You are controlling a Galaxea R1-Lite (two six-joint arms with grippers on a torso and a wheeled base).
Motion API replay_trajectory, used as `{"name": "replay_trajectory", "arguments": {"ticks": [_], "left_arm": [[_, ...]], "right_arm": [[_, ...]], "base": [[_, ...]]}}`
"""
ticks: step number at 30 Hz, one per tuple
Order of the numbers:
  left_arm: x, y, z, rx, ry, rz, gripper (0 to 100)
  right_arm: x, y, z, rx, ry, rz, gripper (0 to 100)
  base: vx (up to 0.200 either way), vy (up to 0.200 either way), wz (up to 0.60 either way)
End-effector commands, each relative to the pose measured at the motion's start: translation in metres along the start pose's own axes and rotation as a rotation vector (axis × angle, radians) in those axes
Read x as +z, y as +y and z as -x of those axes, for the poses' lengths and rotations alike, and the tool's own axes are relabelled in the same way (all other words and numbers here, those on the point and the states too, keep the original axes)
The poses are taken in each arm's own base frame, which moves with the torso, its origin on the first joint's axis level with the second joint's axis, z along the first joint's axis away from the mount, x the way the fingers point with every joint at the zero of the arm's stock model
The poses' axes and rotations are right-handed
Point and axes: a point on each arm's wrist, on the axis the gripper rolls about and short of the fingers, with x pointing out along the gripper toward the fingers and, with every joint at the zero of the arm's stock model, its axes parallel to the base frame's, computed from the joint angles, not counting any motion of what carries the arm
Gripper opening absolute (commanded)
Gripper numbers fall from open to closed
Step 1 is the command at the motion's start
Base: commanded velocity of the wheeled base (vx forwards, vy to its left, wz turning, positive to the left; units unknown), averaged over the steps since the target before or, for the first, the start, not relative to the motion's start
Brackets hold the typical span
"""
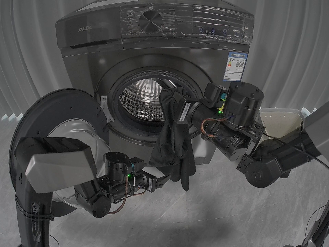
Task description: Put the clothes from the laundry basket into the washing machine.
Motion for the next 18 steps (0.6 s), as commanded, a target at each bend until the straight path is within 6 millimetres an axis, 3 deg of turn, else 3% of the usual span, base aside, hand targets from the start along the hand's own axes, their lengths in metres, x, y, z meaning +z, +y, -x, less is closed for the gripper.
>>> {"name": "replay_trajectory", "arguments": {"ticks": [1,12,13,18], "left_arm": [[-0.008,0.001,-0.01,0.01,0.0,-0.012,100],[-0.001,0.008,-0.028,0.048,-0.097,-0.022,100],[-0.001,0.009,-0.03,0.049,-0.106,-0.021,0],[0.006,0.01,-0.034,0.049,-0.154,-0.022,0]], "right_arm": [[0.002,0.001,0.0,0.003,-0.007,-0.002,0],[0.001,0.006,0.002,0.017,-0.007,-0.008,0],[0.001,0.006,0.002,0.017,-0.007,-0.008,0],[0.001,0.006,0.002,0.006,-0.012,-0.008,0]], "base": [[0.0,0.0,0.0],[0.0,0.0,0.0],[0.0,0.0,0.0],[0.0,0.0,0.0]]}}
